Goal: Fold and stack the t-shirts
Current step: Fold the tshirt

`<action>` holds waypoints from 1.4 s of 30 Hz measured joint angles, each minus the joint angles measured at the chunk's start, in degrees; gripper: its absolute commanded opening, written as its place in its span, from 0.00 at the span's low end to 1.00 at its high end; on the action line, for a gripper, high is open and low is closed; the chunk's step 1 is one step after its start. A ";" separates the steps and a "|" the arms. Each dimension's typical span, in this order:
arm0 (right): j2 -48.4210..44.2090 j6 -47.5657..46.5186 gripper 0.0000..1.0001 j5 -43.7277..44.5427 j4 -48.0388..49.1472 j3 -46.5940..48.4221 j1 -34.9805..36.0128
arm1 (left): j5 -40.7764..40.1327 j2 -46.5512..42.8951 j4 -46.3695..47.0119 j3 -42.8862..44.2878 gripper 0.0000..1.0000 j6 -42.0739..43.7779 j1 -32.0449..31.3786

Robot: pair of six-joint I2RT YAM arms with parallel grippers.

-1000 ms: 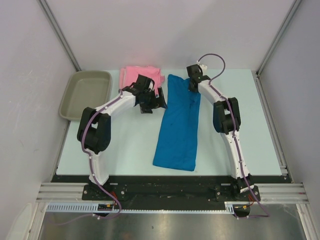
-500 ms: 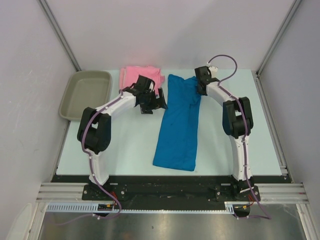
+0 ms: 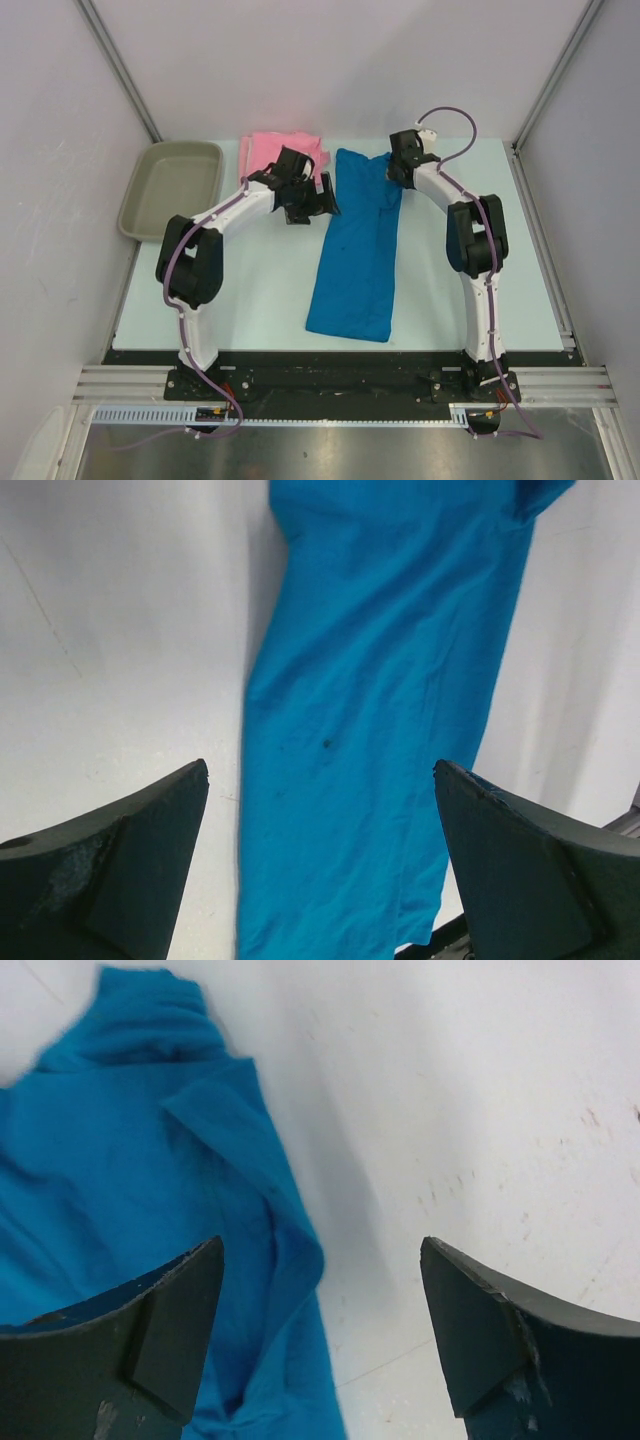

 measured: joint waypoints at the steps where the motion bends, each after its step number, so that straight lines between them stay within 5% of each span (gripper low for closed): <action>1: 0.00 -0.04 0.85 -0.50 -0.09 0.87 0.11 | 0.00 0.00 0.04 0.68 1.00 0.00 -0.07; 14: 3.74 1.38 0.85 -10.38 0.07 17.40 2.51 | -0.04 0.02 -0.02 2.05 1.00 0.07 -0.39; 23: 8.26 4.13 0.85 -17.31 0.35 17.86 3.15 | -0.22 0.02 -0.52 2.05 1.00 0.20 -0.42; 42: -1.70 4.61 0.85 -12.09 8.22 -8.26 -5.33 | -0.24 0.02 -0.63 1.99 1.00 0.22 -0.44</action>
